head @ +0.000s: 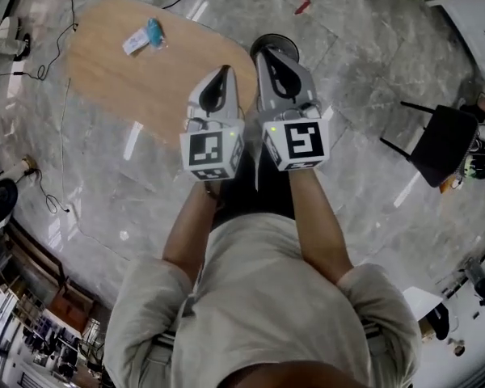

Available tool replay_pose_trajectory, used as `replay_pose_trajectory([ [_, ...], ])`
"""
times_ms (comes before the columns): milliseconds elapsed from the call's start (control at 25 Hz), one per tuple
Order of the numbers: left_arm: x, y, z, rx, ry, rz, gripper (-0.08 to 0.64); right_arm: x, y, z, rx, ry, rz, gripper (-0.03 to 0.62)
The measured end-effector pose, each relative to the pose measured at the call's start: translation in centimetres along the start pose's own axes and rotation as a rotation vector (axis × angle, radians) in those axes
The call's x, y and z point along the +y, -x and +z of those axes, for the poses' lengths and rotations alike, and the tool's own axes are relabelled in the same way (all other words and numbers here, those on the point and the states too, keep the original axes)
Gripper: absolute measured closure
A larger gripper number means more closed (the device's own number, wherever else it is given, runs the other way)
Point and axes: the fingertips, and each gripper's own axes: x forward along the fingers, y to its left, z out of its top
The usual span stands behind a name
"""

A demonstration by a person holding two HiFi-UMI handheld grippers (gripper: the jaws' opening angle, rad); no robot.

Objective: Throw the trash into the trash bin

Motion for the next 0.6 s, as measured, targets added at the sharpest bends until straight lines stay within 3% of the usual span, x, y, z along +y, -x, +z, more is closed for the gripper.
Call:
replay_pose_trajectory([
  [320, 3.8, 8.3, 8.6, -0.178, 0.012, 0.068, 0.541, 8.6, 1.8, 7.1, -0.074, 0.097, 0.102, 0.584],
  [600, 6.0, 13.5, 10.5, -0.227, -0.009, 0.094, 0.541, 14.8, 2.8, 9.3, -0.096, 0.169, 0.168, 0.584],
])
